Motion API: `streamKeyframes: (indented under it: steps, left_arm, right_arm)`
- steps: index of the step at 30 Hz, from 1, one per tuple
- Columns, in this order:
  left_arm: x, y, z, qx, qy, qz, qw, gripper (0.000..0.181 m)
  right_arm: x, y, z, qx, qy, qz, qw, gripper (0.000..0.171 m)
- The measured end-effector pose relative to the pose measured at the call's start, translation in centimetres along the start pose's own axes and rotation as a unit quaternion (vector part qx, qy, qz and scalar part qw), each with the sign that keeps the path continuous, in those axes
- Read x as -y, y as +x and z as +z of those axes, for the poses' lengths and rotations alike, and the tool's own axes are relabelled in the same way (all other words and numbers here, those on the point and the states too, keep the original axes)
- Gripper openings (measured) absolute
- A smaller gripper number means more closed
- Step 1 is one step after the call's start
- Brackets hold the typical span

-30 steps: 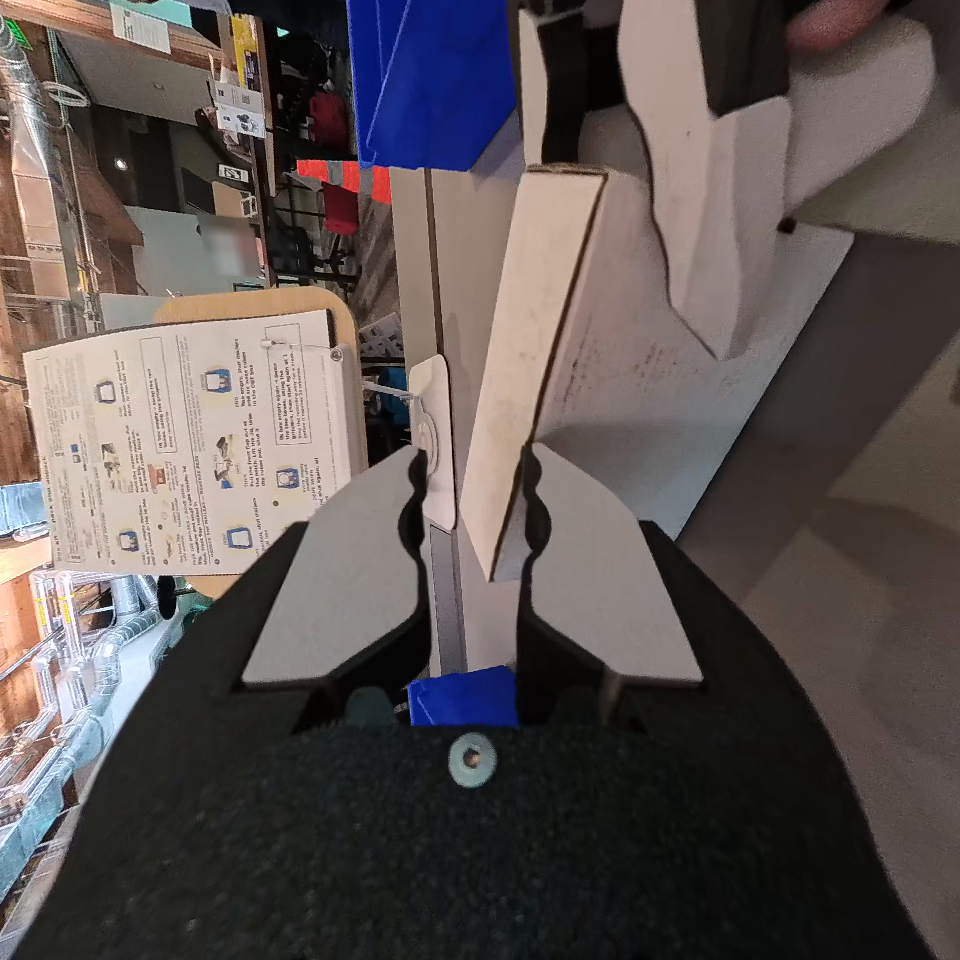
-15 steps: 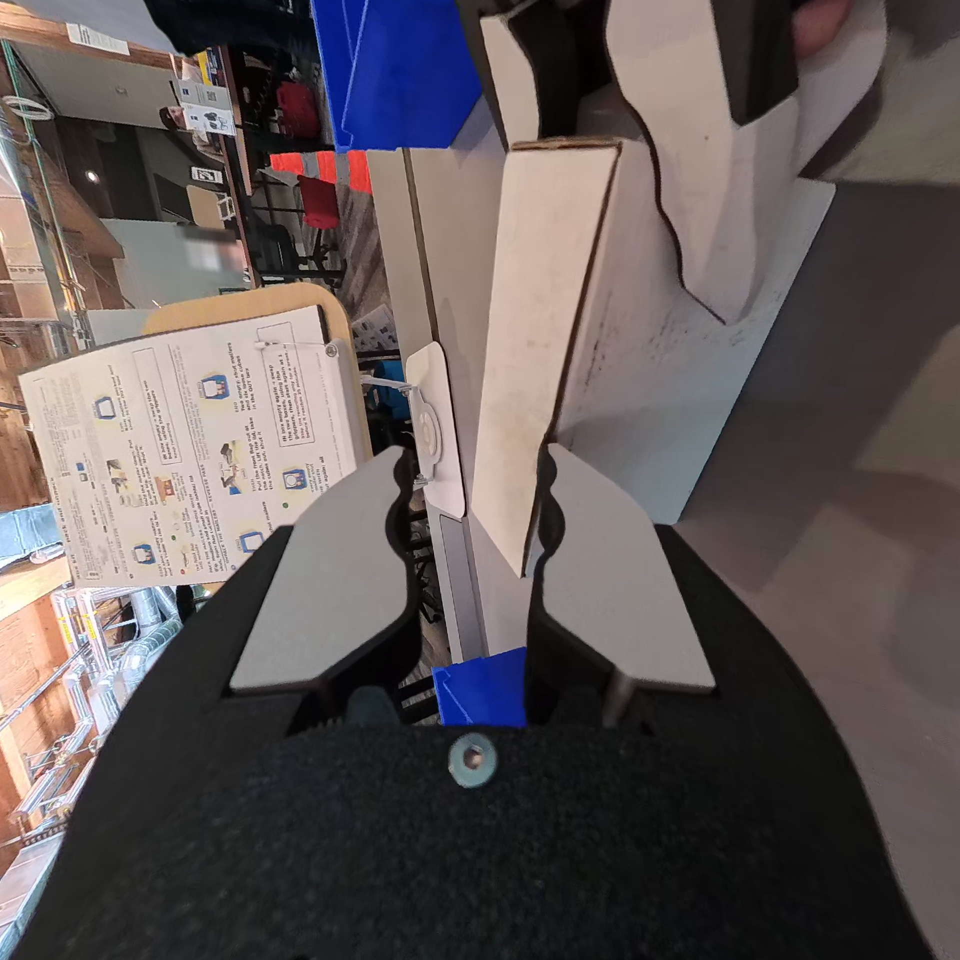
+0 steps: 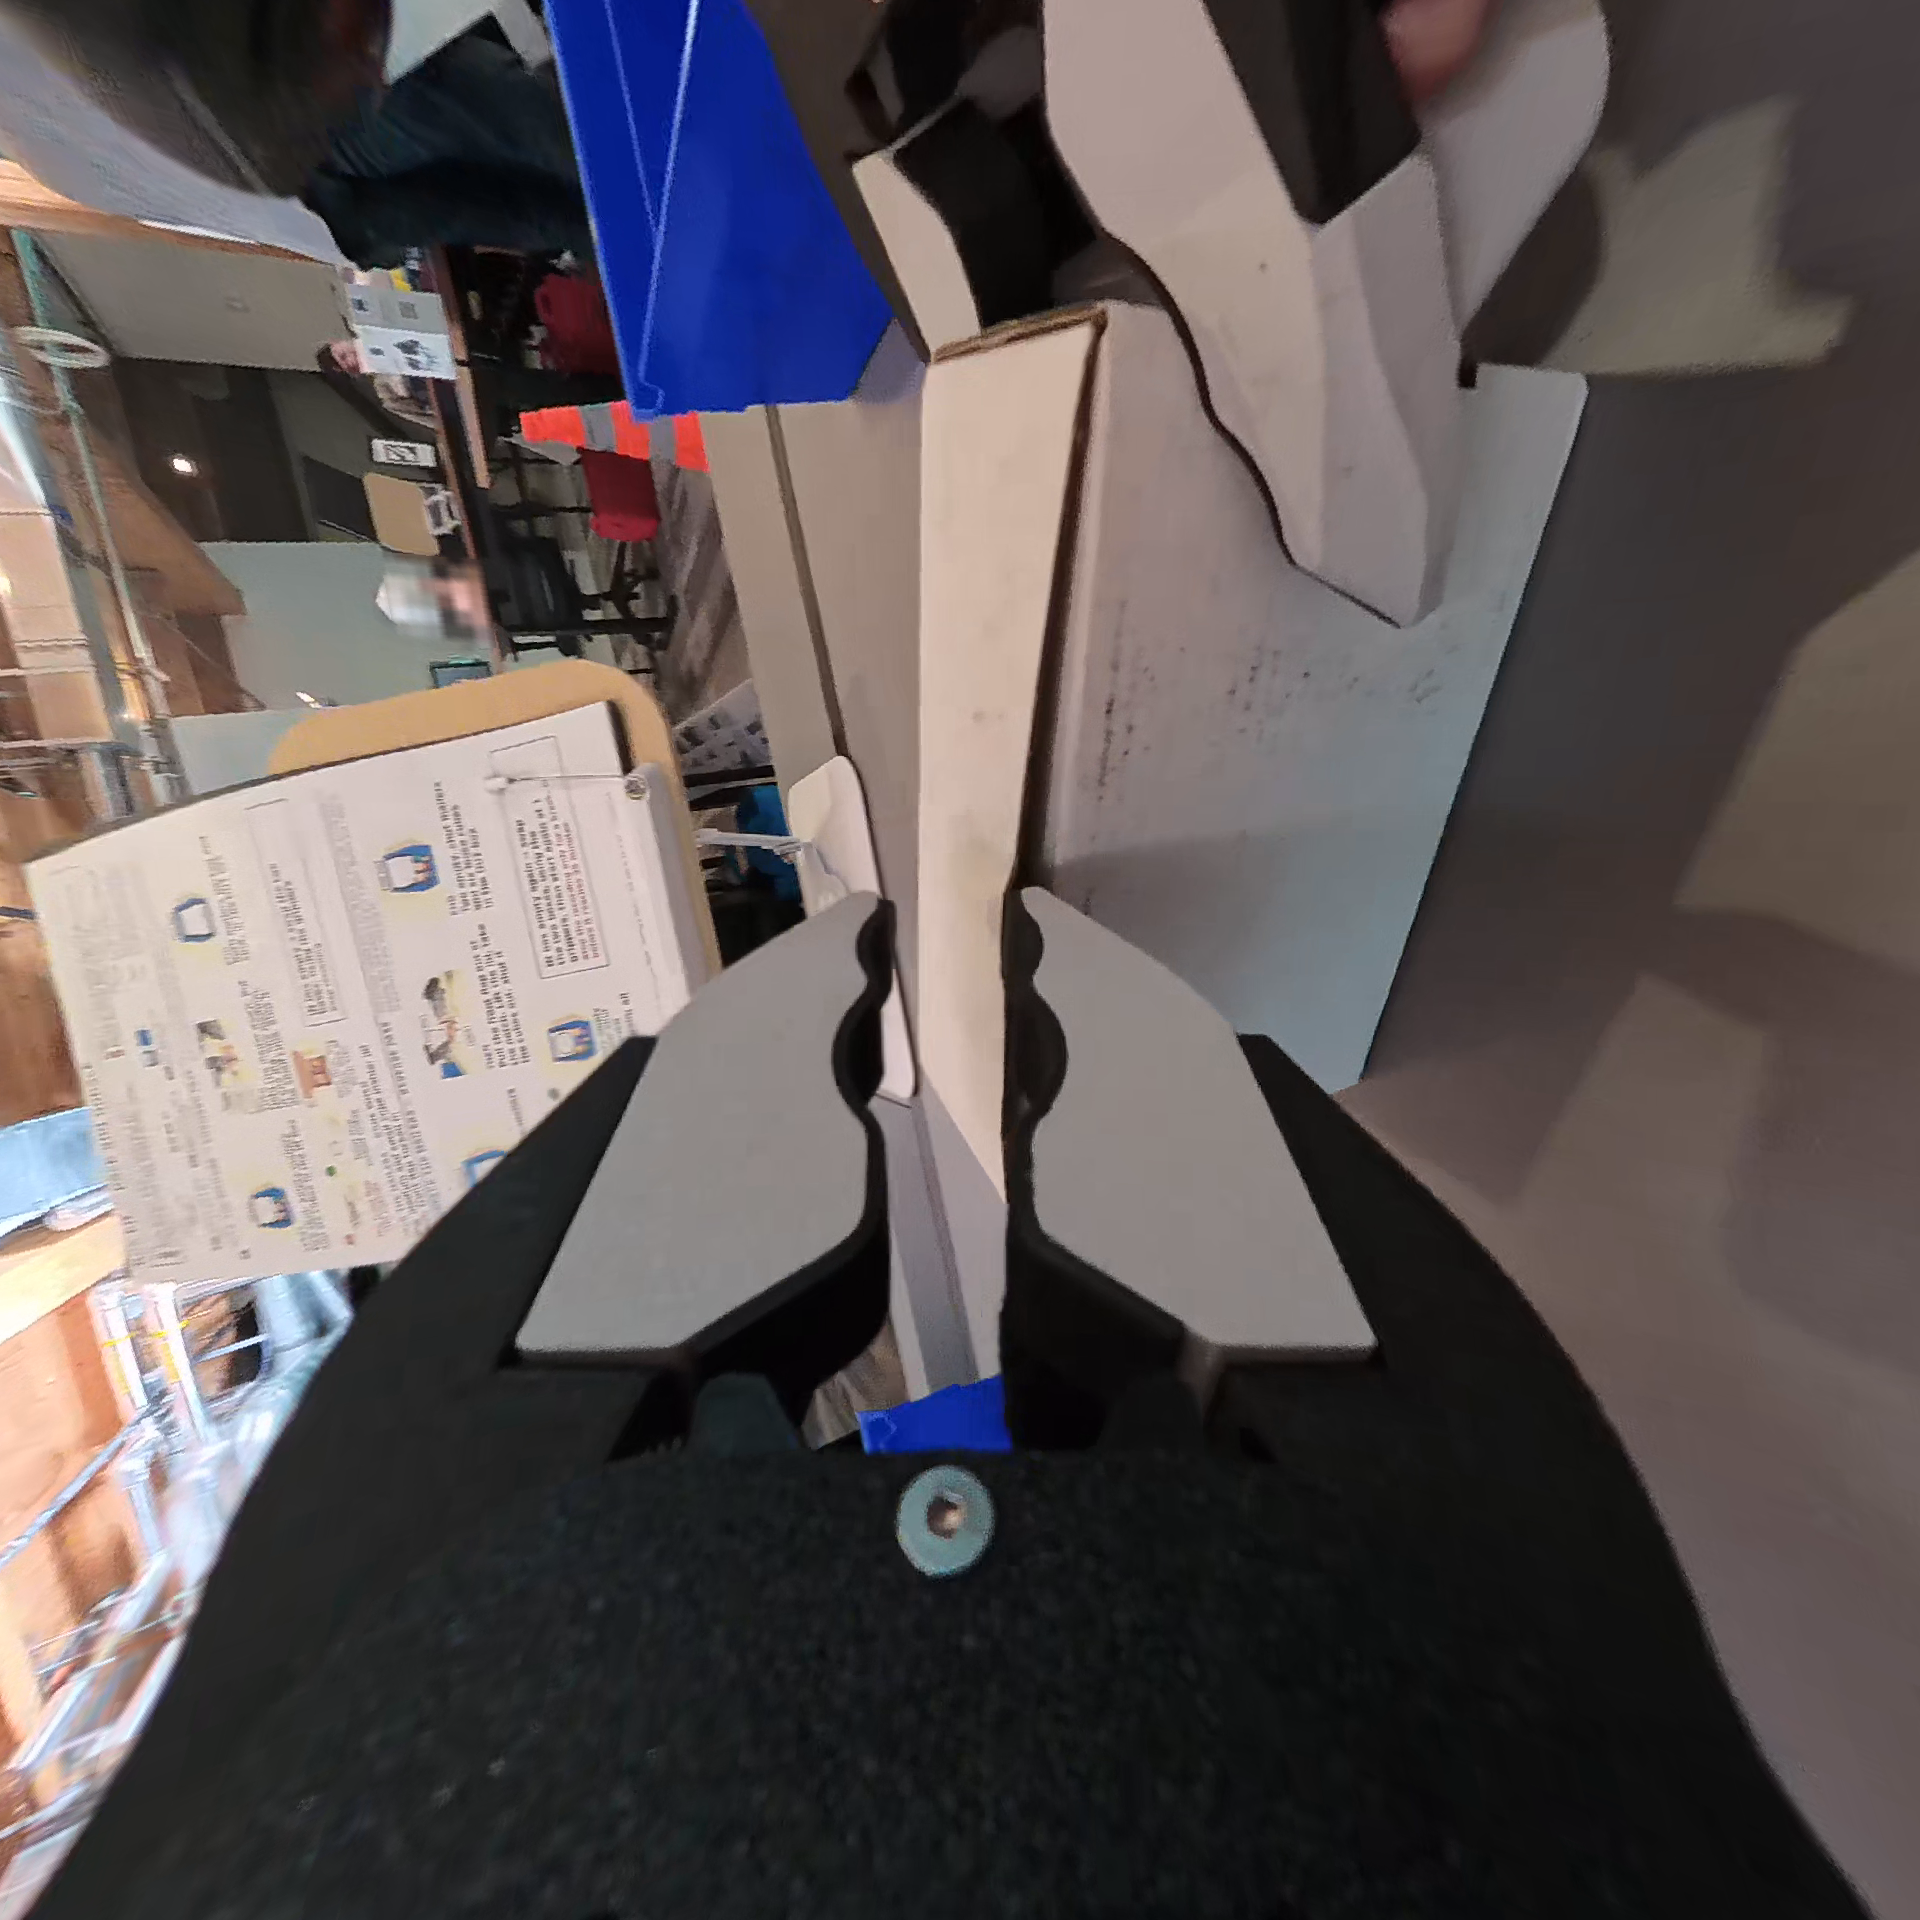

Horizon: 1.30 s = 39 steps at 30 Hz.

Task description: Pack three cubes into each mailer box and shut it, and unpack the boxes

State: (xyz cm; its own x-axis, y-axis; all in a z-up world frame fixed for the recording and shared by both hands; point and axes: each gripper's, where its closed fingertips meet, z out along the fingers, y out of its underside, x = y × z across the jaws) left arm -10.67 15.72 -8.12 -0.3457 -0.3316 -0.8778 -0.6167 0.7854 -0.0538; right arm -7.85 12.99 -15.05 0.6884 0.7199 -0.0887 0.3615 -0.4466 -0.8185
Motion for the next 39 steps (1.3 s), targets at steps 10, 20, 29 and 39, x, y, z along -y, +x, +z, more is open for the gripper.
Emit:
streamKeyframes:
  steps: [10,20,29,39]
  left_arm:
    - [0.4,0.5,0.1,0.028,-0.015,0.041,0.999,0.0]
    - [0.1,0.3,0.4,0.041,-0.076,-0.053,0.995,0.0]
    - [0.9,-0.4,-0.6,-0.032,-0.041,-0.151,0.987,0.002]
    - [1.3,0.7,-0.1,-0.053,-0.033,-0.174,0.983,0.002]
  right_arm:
    - [-0.1,-0.6,-0.4,0.022,0.013,0.008,1.0,0.072]
    - [1.1,0.9,1.1,-0.07,0.068,0.064,0.993,0.114]
    - [0.3,1.9,0.7,-0.111,0.032,-0.023,0.993,0.086]
    - [0.8,2.2,-1.1,-0.122,0.055,-0.043,0.99,0.083]
